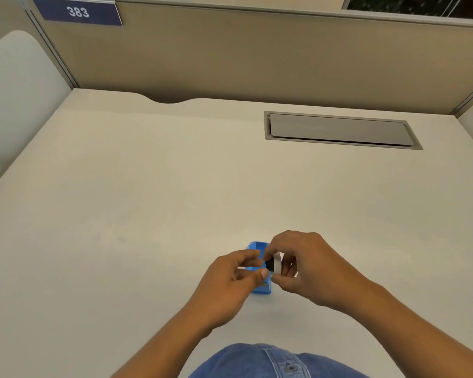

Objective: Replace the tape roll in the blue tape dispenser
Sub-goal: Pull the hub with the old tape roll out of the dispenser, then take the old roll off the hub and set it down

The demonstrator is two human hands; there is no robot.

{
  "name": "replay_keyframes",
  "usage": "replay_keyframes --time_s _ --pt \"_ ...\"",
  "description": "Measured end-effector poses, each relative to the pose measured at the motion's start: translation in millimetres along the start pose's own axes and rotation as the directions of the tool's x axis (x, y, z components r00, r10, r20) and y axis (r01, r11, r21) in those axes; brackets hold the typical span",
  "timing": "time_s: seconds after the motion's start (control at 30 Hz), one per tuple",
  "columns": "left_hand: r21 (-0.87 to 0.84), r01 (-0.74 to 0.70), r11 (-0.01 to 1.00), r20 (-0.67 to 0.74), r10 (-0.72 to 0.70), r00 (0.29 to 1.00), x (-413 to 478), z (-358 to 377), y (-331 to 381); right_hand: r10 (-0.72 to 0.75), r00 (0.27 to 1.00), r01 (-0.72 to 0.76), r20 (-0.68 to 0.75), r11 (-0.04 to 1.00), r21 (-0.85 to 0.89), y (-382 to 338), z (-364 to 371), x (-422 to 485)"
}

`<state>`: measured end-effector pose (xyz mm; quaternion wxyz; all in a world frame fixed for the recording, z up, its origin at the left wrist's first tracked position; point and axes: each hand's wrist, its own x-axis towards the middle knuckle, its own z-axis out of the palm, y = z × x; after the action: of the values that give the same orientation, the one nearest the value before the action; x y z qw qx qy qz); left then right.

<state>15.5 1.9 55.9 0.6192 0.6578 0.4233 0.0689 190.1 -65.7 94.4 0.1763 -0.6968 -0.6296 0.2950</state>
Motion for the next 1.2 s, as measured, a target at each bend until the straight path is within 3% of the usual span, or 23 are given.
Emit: replay_keyframes --time_s 0.17,0.4,0.73,0.93,1.2 --pt "-0.328 -0.002 0.945 0.005 0.004 1.000 -24.7 14.2 8.9 -0.071 0.996 0.075 -0.056 0.995 0.068 -10.4 -0.9 -21.4" --pt "-0.513 0.016 0.858 0.068 0.022 0.997 -46.1 10.0 17.5 -0.061 0.970 0.104 -0.234 0.978 0.178 -22.9 -8.7 -46.2" --pt "-0.533 -0.009 0.846 0.085 0.064 0.994 -59.4 11.0 28.7 0.015 0.939 0.125 -0.343 0.915 0.383 -32.2 -1.6 -66.4" --pt "-0.500 -0.024 0.866 0.052 0.058 0.997 -57.9 9.1 30.3 -0.017 0.943 0.160 -0.334 0.901 0.404 -29.9 1.2 -69.5" --pt "-0.533 -0.044 0.845 -0.008 0.047 0.999 -59.5 7.9 27.9 0.051 0.913 0.132 -0.405 0.902 0.411 -28.6 1.6 -70.3"
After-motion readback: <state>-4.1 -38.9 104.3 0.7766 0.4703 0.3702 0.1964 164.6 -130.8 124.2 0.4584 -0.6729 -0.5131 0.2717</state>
